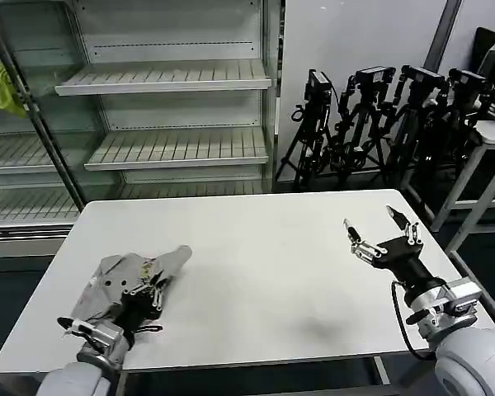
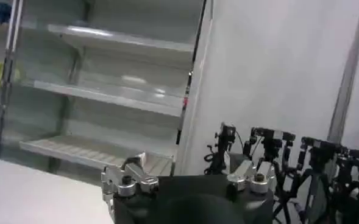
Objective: Fold and organize the clothes.
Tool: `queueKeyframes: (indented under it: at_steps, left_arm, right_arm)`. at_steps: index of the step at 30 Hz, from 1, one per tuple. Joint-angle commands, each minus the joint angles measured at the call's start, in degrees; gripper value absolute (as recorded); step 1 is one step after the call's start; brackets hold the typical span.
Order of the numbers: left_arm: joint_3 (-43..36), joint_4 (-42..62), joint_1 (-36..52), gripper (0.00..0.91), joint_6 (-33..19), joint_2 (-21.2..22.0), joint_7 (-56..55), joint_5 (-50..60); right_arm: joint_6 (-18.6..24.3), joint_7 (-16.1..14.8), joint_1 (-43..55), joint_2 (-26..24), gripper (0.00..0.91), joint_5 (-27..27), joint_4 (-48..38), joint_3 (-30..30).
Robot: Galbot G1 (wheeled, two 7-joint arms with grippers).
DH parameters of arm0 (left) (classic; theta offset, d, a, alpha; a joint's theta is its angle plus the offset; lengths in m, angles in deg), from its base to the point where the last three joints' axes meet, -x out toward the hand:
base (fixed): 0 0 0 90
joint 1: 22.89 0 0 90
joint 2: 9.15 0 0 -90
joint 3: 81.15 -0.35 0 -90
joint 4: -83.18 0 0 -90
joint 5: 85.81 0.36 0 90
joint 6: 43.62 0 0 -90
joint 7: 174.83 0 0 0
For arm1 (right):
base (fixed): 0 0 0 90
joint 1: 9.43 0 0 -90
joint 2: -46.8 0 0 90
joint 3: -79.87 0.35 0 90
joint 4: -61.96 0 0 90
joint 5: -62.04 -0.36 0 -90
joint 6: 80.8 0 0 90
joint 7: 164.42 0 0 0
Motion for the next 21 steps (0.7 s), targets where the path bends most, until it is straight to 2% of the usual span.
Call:
queueKeyframes:
  at_steps: [1,2,3,4,5,21]
  left_arm:
    - [-7.3,0.4,1.2,0.071,1.6,4.7,-1.5,-3.9]
    - [-7.9,0.0,1.3,0.131,1.9,5.1,-1.9,-4.6]
    - [-8.2,-0.1,1.4,0.564,1.8,5.3,-1.9,-4.7]
    - [-8.7,-0.3,1.5,0.846,1.6,5.4,-2.1,-5.4]
    - [-9.3,-0.6,1.6,0.907,1.7,5.8,-2.6,-6.6]
    - [-10.5,-9.6,1.3,0.907,-0.2,5.7,-4.3,-22.1]
  right_arm:
    - [0.0,0.0,-1.0,-0.1,0.907,0.4,0.2,0.0]
    - [0.0,-0.1,-1.3,-0.1,0.907,0.5,0.2,0.1]
    - [0.0,-0.1,-1.4,-0.1,0.907,0.5,0.2,0.1]
    - [0.0,-0.1,-1.5,-0.1,0.907,0.6,0.2,0.1]
    - [0.0,-0.1,-1.7,0.1,0.907,0.8,0.2,0.1]
    - [-0.4,0.2,-0.1,1.3,0.907,1.9,-0.7,-3.3]
